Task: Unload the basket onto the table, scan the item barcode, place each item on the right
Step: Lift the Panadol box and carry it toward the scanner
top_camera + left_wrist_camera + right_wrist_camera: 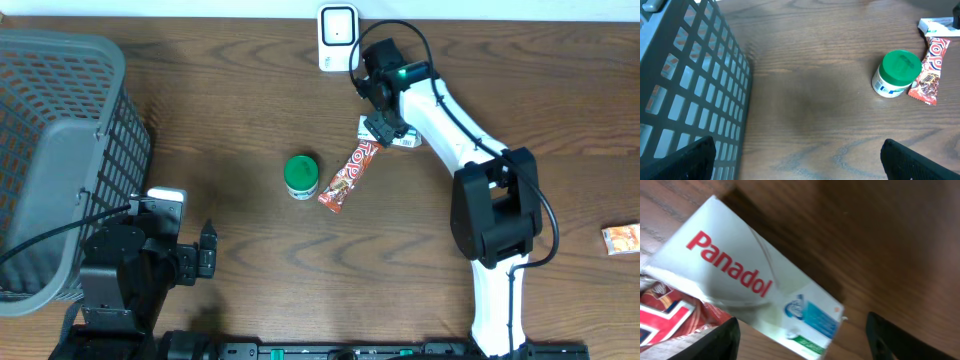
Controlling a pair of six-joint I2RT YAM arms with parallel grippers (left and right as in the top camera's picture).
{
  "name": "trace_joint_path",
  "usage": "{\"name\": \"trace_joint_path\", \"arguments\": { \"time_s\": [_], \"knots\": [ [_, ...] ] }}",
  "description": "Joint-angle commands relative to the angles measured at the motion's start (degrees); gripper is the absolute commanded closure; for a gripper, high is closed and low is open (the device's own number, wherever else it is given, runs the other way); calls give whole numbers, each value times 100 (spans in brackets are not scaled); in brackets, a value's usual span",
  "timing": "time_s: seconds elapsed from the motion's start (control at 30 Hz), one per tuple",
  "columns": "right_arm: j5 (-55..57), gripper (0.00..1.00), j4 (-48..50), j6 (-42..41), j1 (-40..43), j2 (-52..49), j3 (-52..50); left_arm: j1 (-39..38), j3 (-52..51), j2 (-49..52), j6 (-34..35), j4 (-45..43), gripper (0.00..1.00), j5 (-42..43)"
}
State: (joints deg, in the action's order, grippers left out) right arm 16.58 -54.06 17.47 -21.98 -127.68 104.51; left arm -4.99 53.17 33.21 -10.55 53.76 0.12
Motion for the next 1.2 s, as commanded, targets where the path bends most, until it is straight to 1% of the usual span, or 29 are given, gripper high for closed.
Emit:
{"name": "trace_joint_path", "arguments": {
  "time_s": [0.0, 0.1, 0.23, 0.3, 0.33, 0.4, 0.43, 0.5, 0.6, 0.67, 0.77, 0.87, 0.97, 1.1, 1.17],
  "knots": [
    [586, 21, 44, 321, -243, 46, 70, -17, 57, -37, -55, 2, 0, 33],
    [586, 20, 146, 387, -332, 46, 70, -17, 57, -37, -55, 2, 1, 33],
    [876, 28, 96, 354, -520, 44, 70, -17, 57, -37, -55, 2, 1, 33],
    [1222, 27, 50, 249, -662, 44, 70, -17, 57, -37, -55, 2, 1, 33],
    [1327, 26, 55, 243, -721, 44, 70, -17, 57, -37, -55, 2, 1, 33],
    [1276, 18, 55, 227, -804, 44, 70, -17, 57, -37, -55, 2, 1, 33],
    [1154, 16, 44, 227, -811, 44, 70, -17, 57, -37, -55, 2, 1, 33],
    [734, 9, 24, 234, -767, 44, 70, -17, 57, -37, -55, 2, 1, 33],
    [-251, 1, -63, 505, -511, 44, 72, -17, 57, -37, -55, 2, 1, 33],
    [-726, 1, -114, 664, -313, 44, 72, -17, 57, -37, -55, 2, 1, 33],
    [-1071, 1, -114, 824, 61, 44, 72, -17, 57, -37, -55, 2, 1, 33],
    [-1840, 1, 17, 1049, 409, 44, 72, -17, 57, -37, -55, 2, 1, 33],
    [-2367, 1, 125, 1169, 634, 13, 72, -17, 57, -37, -55, 2, 1, 33],
    [-2638, 1, 197, 1357, 752, -120, 72, -17, 57, -37, -55, 0, 0, 33],
    [-2660, 3, 205, 1478, 734, -229, 72, -17, 57, -37, -55, 2, 1, 33]
  ]
}}
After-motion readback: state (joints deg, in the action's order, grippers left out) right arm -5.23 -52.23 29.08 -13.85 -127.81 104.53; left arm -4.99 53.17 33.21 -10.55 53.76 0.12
